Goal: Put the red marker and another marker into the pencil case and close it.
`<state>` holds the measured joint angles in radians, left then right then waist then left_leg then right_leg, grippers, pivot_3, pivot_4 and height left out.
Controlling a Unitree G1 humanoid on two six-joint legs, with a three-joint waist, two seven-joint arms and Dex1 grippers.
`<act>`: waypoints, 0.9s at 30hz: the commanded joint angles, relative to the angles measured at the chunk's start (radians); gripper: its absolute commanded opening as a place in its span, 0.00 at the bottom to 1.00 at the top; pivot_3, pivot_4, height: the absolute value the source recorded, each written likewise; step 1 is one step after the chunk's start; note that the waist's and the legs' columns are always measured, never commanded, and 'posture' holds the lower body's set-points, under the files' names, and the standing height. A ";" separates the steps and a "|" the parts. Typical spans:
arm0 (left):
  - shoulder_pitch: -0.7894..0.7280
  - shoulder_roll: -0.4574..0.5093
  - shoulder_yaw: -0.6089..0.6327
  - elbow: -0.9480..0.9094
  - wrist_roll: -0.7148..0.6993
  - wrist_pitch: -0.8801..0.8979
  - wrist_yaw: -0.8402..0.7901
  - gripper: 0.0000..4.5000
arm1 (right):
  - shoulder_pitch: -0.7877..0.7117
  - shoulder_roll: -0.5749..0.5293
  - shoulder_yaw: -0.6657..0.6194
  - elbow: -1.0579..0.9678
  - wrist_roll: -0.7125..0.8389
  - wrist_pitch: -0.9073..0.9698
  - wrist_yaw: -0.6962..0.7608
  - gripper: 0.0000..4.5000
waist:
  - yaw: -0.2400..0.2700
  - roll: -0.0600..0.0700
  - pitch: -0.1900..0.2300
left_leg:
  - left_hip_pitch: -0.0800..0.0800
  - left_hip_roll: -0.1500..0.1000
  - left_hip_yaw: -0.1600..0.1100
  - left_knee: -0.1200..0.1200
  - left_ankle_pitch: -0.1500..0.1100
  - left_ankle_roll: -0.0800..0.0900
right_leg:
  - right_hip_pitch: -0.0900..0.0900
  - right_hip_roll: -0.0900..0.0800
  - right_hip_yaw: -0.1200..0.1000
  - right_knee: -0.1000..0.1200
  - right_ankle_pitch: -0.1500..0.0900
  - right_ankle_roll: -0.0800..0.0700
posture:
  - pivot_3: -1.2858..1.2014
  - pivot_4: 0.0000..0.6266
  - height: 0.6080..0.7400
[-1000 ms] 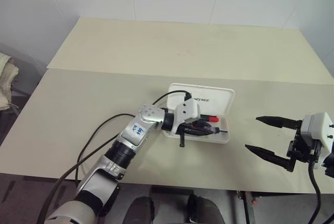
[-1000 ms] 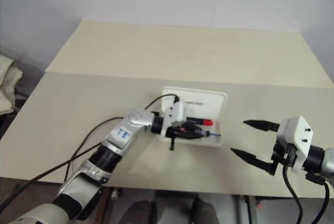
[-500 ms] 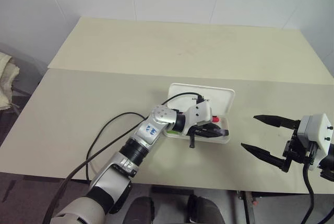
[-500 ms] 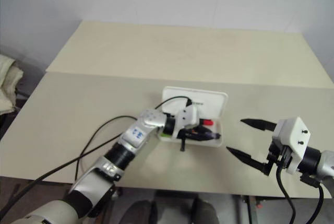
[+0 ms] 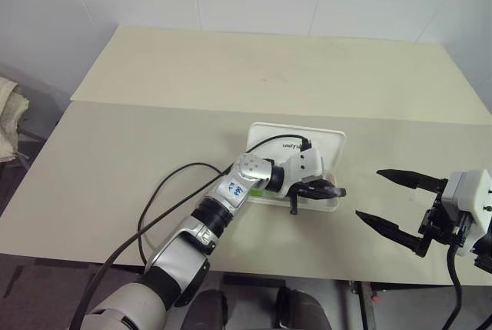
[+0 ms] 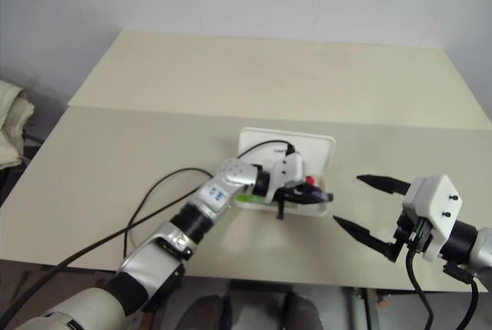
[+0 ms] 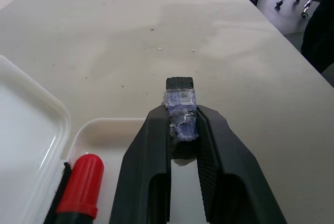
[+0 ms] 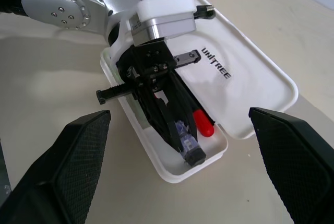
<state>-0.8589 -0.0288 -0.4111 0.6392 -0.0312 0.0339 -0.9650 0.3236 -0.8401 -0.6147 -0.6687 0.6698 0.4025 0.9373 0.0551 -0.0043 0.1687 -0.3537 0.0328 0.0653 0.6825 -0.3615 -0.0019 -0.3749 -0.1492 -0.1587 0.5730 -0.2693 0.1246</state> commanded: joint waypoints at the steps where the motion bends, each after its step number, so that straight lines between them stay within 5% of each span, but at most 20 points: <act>1: -0.024 -0.012 0.007 -0.005 0.005 -0.020 -0.019 0.31 | -0.002 0.002 -0.041 -0.034 0.022 0.000 -0.013 1.00 | 0.000 0.000 0.000 | 0.000 0.000 0.000 0.000 0.000 0.000 | 0.000 0.000 0.000 0.000 0.000 0.000 | 0.52 0.24 1.00; 10: -0.024 0.019 0.018 -0.030 -0.004 -0.014 -0.065 0.99 | -0.036 -0.002 -0.005 -0.012 0.011 -0.006 -0.017 1.00 | -0.001 0.000 0.000 | 0.000 0.000 0.000 0.000 0.000 0.000 | 0.000 0.000 0.000 0.000 0.000 0.000 | 0.52 0.24 1.00; 18: 0.015 0.065 0.061 -0.159 -0.078 0.027 -0.163 0.99 | -0.076 -0.001 0.037 0.017 -0.002 -0.013 -0.011 1.00 | -0.001 0.000 0.000 | 0.000 0.000 0.000 0.000 0.000 0.000 | 0.000 0.000 0.000 0.000 0.000 0.000 | 0.52 0.24 1.00; 27: 0.148 0.292 0.207 -0.411 -0.223 0.132 -0.252 0.99 | -0.185 -0.008 0.125 0.124 -0.002 -0.041 0.034 1.00 | -0.011 0.000 0.000 | 0.001 0.000 0.000 0.001 0.000 0.000 | 0.000 0.000 0.001 0.002 0.000 0.000 | 0.52 0.24 1.00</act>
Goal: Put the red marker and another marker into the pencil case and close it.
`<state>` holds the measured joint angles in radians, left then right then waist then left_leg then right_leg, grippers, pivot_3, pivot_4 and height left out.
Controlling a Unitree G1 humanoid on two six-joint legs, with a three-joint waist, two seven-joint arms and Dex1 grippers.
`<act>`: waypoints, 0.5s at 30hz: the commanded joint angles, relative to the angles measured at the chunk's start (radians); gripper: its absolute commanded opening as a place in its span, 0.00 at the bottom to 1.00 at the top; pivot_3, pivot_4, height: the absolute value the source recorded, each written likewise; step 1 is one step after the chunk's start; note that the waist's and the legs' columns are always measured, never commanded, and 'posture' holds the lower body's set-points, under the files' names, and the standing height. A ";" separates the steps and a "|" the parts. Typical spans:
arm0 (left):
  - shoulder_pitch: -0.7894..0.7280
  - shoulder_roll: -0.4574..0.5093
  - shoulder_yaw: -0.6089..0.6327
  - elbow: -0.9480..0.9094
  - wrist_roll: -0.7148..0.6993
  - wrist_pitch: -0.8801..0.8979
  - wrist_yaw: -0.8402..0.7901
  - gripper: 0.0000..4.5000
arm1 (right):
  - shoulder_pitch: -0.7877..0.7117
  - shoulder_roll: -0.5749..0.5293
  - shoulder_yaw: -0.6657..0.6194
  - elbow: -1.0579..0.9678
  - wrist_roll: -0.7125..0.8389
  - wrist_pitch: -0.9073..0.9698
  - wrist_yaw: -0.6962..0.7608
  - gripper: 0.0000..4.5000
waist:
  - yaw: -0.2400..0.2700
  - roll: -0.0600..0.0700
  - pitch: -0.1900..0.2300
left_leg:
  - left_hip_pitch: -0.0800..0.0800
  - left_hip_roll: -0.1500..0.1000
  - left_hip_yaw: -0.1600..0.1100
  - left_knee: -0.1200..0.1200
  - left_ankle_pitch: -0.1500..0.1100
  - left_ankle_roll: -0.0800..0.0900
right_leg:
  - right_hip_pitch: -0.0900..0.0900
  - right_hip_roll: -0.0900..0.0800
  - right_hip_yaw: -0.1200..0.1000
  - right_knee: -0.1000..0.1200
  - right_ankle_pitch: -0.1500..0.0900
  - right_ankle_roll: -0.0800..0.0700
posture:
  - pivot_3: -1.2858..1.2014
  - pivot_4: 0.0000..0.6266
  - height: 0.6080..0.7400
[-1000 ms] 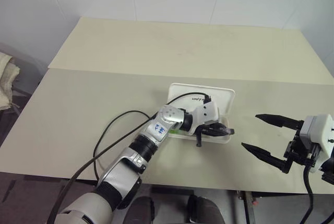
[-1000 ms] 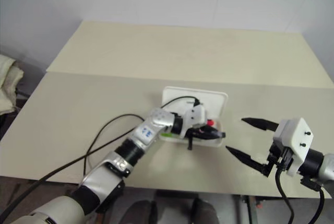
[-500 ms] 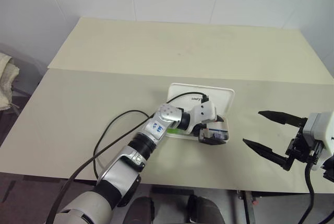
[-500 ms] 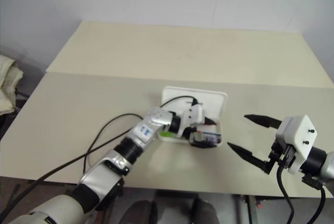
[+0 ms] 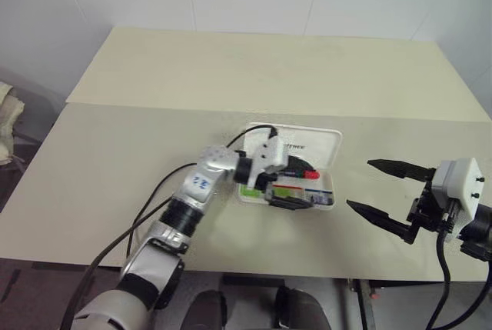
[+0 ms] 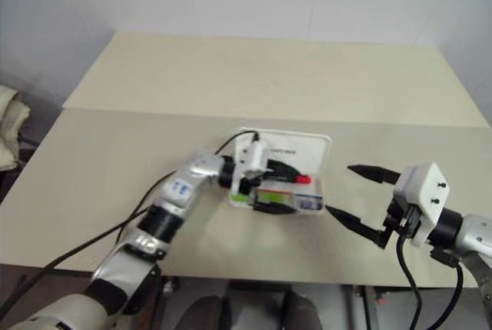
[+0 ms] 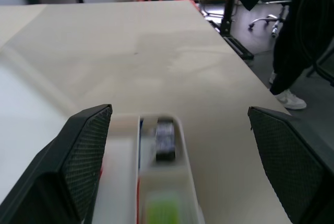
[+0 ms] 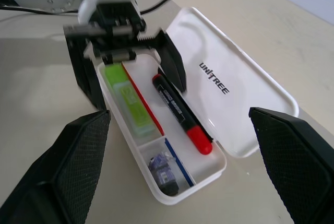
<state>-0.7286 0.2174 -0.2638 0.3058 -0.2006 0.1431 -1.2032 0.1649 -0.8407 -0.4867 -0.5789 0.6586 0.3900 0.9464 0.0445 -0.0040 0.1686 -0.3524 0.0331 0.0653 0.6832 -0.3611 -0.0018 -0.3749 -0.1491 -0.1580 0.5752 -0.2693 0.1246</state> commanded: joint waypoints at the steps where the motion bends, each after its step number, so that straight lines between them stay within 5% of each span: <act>1: 0.033 0.085 0.091 -0.091 -0.067 0.031 -0.015 0.99 | -0.043 -0.016 -0.001 0.063 0.006 -0.037 0.048 1.00 | -0.001 0.000 0.000 | 0.000 0.000 0.000 0.000 0.000 0.000 | 0.000 0.000 0.000 0.000 0.000 0.000 | 0.52 0.24 1.00; 7: 0.090 0.255 0.232 -0.063 -0.097 -0.014 -0.005 0.99 | -0.130 -0.051 0.018 0.187 0.004 -0.066 0.143 1.00 | 0.003 0.000 0.000 | 0.000 0.000 0.000 0.000 0.000 0.000 | 0.000 0.000 0.000 0.000 0.000 0.000 | 0.52 0.24 1.00; 15: 0.068 0.333 0.335 0.107 -0.061 -0.135 0.097 0.40 | -0.229 -0.076 0.068 0.316 -0.015 -0.086 0.247 1.00 | 0.006 0.000 0.000 | -0.001 -0.001 0.000 0.000 0.000 0.000 | 0.000 0.000 -0.001 0.000 0.000 0.000 | 0.52 0.24 1.00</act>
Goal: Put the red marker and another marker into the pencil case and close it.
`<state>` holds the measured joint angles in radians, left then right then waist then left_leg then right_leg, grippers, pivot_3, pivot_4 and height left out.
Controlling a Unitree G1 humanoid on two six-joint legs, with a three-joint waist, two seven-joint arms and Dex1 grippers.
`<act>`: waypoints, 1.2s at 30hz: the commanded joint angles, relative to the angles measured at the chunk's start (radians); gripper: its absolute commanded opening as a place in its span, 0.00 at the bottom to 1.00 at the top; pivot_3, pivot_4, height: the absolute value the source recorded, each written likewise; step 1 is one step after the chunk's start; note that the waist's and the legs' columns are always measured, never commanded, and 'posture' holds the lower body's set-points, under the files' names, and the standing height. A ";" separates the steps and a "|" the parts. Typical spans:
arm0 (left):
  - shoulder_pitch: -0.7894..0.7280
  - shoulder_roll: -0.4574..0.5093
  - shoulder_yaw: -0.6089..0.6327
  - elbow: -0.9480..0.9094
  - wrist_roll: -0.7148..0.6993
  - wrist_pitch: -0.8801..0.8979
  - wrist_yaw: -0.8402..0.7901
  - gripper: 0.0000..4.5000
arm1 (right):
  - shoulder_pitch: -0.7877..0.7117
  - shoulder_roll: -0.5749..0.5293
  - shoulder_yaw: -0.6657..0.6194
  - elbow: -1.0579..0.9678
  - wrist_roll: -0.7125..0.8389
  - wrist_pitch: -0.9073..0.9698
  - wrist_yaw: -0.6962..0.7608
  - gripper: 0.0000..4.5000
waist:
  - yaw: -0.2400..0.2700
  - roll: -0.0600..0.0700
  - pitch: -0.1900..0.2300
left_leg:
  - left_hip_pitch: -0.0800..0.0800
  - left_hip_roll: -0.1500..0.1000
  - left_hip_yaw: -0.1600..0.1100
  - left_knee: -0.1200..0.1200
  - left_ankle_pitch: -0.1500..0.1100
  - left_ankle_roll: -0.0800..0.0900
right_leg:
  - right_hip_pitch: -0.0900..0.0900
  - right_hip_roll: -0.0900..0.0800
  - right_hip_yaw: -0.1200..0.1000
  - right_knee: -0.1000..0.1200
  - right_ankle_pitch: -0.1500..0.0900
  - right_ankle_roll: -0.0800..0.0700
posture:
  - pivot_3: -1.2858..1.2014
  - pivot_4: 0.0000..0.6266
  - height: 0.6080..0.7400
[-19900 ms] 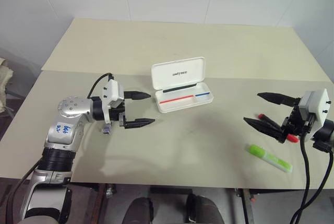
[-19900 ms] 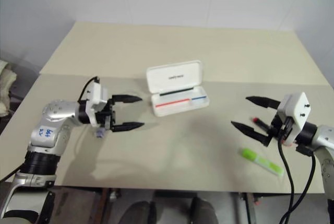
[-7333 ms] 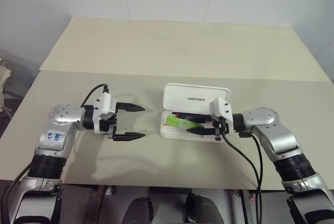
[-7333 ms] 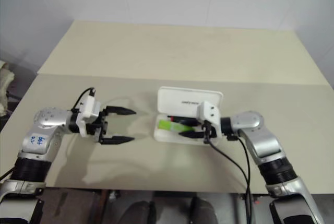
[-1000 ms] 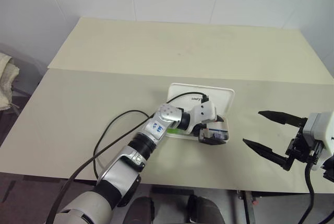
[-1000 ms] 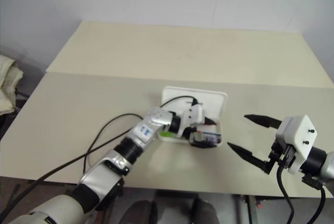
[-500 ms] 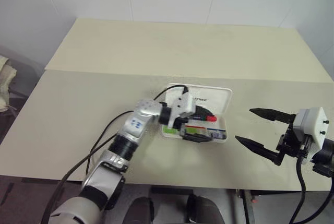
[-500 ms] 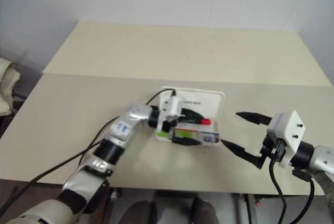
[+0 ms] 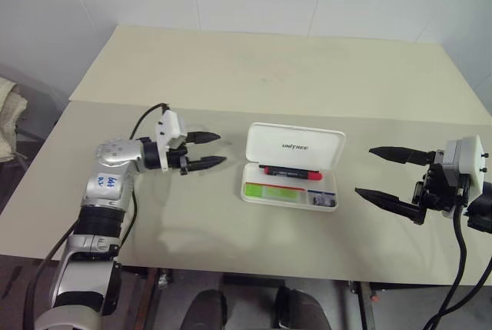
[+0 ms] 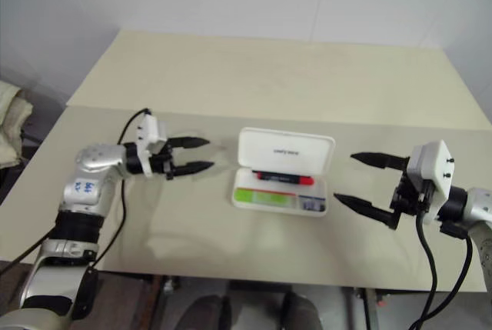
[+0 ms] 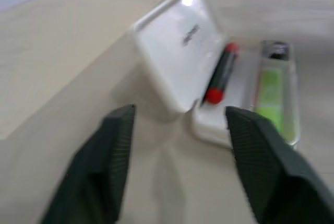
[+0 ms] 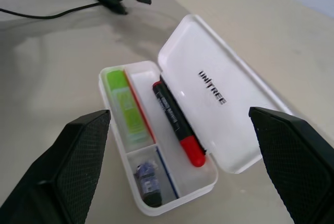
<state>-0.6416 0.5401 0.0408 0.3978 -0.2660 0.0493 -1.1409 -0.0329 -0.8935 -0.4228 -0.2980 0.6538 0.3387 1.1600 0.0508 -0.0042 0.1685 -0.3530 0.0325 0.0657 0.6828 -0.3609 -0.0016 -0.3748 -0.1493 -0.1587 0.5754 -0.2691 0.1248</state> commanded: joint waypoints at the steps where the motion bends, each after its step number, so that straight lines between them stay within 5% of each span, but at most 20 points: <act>1: -0.020 0.009 0.031 0.018 0.000 -0.046 0.038 0.32 | -0.040 -0.023 0.008 0.047 -0.014 -0.039 0.039 1.00 | 0.000 -0.001 0.000 | 0.000 0.000 0.000 0.000 0.000 0.000 | 0.000 0.000 0.000 0.000 0.000 0.000 | 0.52 0.24 1.00; 6: -0.030 -0.021 0.009 0.019 0.008 -0.067 0.075 0.00 | -0.073 -0.024 0.021 0.094 -0.037 -0.063 0.057 1.00 | -0.001 -0.001 0.000 | 0.000 0.000 0.000 0.000 0.000 0.000 | 0.000 0.000 0.000 0.000 0.000 0.000 | 0.52 0.24 1.00; 21: -0.244 -0.232 -0.067 0.292 0.114 -0.118 0.272 0.00 | -0.065 -0.008 0.017 0.126 -0.063 -0.071 0.051 1.00 | -0.004 -0.002 0.000 | 0.000 0.000 0.002 0.000 0.000 0.000 | 0.000 0.000 0.000 0.000 0.000 0.001 | 0.52 0.24 1.00; 30: -0.283 -0.243 -0.057 0.335 0.104 -0.184 0.188 0.00 | -0.049 0.019 0.025 0.095 -0.069 -0.070 0.017 1.00 | -0.003 -0.002 0.000 | 0.000 0.000 0.002 0.000 0.000 0.000 | 0.000 0.000 0.000 0.000 0.000 0.001 | 0.52 0.24 1.00; 36: -0.251 -0.216 -0.071 0.248 0.050 -0.212 -0.016 0.00 | -0.031 0.026 0.025 0.073 -0.066 -0.066 -0.002 1.00 | -0.003 -0.002 0.000 | 0.000 0.000 0.002 0.000 0.000 0.000 | 0.000 0.000 0.000 0.000 0.000 0.001 | 0.52 0.24 1.00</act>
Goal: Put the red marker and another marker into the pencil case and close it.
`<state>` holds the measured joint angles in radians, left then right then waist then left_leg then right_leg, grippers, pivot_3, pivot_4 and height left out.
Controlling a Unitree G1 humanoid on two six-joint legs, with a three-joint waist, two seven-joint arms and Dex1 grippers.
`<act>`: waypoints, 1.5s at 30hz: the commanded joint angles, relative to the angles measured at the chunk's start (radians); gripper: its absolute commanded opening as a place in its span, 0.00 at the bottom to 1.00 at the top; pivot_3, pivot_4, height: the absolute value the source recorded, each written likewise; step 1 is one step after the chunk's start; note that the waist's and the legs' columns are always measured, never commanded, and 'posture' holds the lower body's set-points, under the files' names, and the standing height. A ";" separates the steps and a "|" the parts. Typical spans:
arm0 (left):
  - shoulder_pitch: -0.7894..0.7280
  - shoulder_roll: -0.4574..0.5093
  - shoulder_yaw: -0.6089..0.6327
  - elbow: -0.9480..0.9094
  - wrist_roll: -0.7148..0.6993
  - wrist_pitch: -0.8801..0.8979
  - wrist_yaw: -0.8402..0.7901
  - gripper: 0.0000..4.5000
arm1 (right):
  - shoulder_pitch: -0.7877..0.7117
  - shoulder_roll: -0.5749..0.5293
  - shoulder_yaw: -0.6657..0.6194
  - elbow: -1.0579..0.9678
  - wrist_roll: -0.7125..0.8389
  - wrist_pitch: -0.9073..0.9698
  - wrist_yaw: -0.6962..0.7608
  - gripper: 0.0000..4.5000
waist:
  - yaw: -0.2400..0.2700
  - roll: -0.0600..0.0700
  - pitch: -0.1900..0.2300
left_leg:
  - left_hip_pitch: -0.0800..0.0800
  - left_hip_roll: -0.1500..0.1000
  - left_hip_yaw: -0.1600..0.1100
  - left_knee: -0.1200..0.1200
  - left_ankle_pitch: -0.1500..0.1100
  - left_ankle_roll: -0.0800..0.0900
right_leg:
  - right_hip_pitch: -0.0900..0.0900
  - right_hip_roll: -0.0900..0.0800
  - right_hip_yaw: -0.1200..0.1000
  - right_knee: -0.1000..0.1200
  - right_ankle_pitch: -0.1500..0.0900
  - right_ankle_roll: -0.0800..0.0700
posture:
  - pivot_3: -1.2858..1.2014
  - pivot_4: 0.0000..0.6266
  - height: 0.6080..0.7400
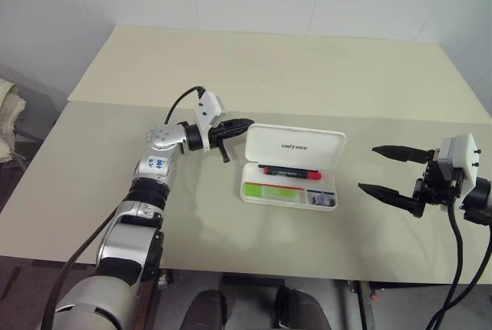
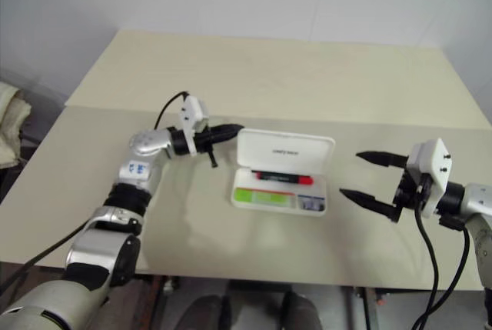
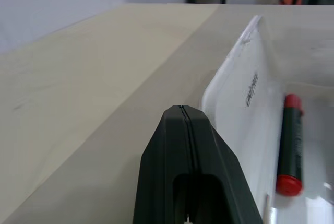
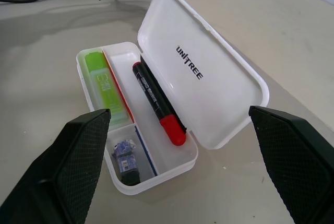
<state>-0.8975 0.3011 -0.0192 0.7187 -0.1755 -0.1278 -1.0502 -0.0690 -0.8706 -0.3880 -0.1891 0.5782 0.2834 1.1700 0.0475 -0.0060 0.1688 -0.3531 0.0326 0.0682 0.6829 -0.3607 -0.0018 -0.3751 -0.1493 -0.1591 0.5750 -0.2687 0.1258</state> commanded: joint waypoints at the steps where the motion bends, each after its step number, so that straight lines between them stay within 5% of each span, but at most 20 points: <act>1: 0.012 0.032 -0.022 -0.088 -0.040 -0.044 -0.146 0.00 | 0.008 0.006 -0.010 -0.041 0.010 -0.010 -0.016 1.00 | -0.001 0.000 0.000 | 0.000 0.000 0.000 0.000 0.000 0.000 | 0.000 0.000 0.000 0.000 0.000 0.000 | 0.52 0.24 1.00; 13: 0.072 0.025 -0.156 -0.201 0.000 -0.028 -0.324 0.00 | 0.038 0.014 -0.031 -0.101 0.027 0.011 -0.069 1.00 | 0.002 0.000 0.000 | 0.000 0.000 0.000 0.000 0.000 0.000 | 0.000 0.000 0.000 0.000 0.000 0.000 | 0.52 0.24 1.00; 28: 0.082 -0.058 -0.330 -0.206 0.189 0.049 -0.148 0.00 | 0.131 0.051 -0.065 -0.252 0.063 0.045 -0.183 1.00 | 0.005 0.000 0.000 | 0.000 0.000 -0.001 0.001 0.000 0.000 | 0.000 0.000 0.001 0.000 0.000 0.000 | 0.52 0.24 1.00; 45: 0.137 -0.021 -0.356 -0.398 0.149 0.374 -0.135 0.00 | 0.118 0.088 -0.016 -0.315 0.072 0.050 -0.254 1.00 | 0.000 0.000 -0.001 | 0.001 0.000 -0.001 0.001 0.000 0.001 | 0.000 0.000 0.001 0.001 0.000 0.000 | 0.52 0.24 1.00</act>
<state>-0.7869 0.2690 -0.3917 0.3295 -0.0110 0.1974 -1.1965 0.0566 -0.7852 -0.3965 -0.4720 0.6286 0.3349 0.9219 0.0479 -0.0056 0.1678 -0.3521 0.0330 0.0672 0.6836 -0.3605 -0.0012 -0.3747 -0.1492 -0.1578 0.5756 -0.2687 0.1256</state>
